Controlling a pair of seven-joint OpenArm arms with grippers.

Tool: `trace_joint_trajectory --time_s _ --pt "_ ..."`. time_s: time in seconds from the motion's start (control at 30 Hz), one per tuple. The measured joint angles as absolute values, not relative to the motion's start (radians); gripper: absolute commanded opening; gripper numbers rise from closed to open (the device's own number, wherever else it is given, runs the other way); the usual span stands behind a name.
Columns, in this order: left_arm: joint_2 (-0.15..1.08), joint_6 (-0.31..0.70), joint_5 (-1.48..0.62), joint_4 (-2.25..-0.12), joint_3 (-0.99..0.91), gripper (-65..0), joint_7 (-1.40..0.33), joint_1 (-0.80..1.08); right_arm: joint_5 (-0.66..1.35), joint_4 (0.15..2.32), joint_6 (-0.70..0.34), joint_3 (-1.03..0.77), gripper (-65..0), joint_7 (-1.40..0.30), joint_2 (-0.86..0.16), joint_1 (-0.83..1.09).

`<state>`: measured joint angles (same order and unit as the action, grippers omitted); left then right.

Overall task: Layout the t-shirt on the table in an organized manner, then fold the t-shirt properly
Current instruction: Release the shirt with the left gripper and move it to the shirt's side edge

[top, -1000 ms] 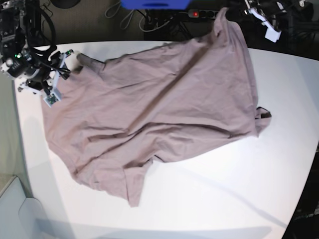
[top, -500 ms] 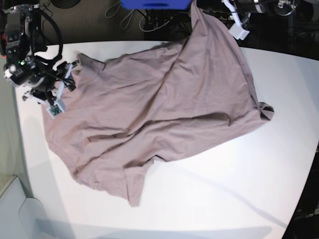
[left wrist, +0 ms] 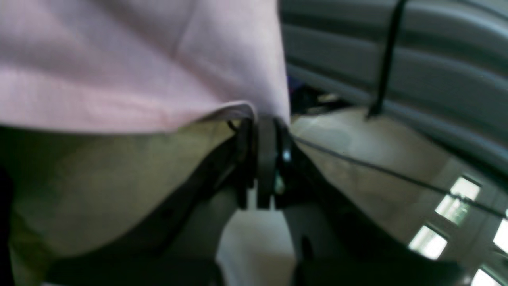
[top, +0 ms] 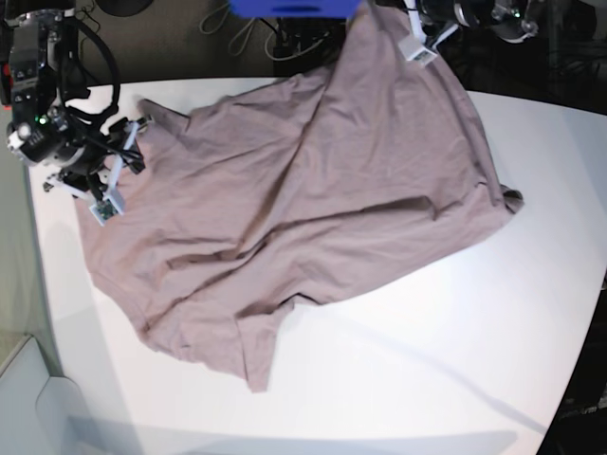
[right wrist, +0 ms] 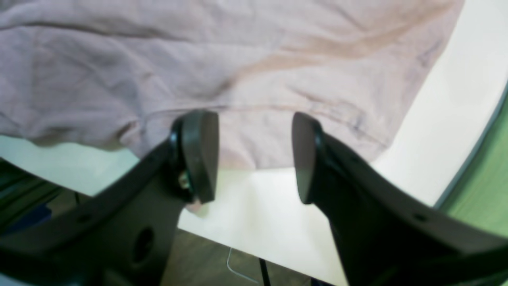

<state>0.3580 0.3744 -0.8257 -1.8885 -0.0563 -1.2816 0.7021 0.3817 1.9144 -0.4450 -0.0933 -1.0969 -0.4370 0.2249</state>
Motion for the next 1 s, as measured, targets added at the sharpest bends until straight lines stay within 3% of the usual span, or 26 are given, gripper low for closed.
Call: trace_joint_trajectory --time_s 0.07,0.27,0.33,0.8,1.0 --pt "0.360 0.374 -0.810 -1.886 -0.057 -59.0 -1.288 0.701 0.381 1.914 -0.445 -0.094 -34.8 -1.096 -0.437 0.225" --pt "0.360 0.375 -0.812 -1.885 -0.057 -23.9 -1.286 0.706 0.382 1.914 -0.445 -0.094 -34.8 -1.097 -0.432 0.225" --pt "0.360 0.376 -0.812 -1.885 -0.056 -18.9 -1.287 0.706 0.383 1.914 -0.445 -0.093 -34.8 -1.096 -0.429 0.225" --pt "0.344 0.379 -0.825 -1.959 0.005 -18.3 -1.306 0.577 0.379 1.913 -0.445 -0.093 -34.8 -1.095 -0.415 0.225" --pt "0.305 0.378 -1.050 -1.963 -0.228 -18.3 -1.311 0.473 0.378 1.913 -0.445 -0.094 -34.8 -1.093 -0.417 0.223"
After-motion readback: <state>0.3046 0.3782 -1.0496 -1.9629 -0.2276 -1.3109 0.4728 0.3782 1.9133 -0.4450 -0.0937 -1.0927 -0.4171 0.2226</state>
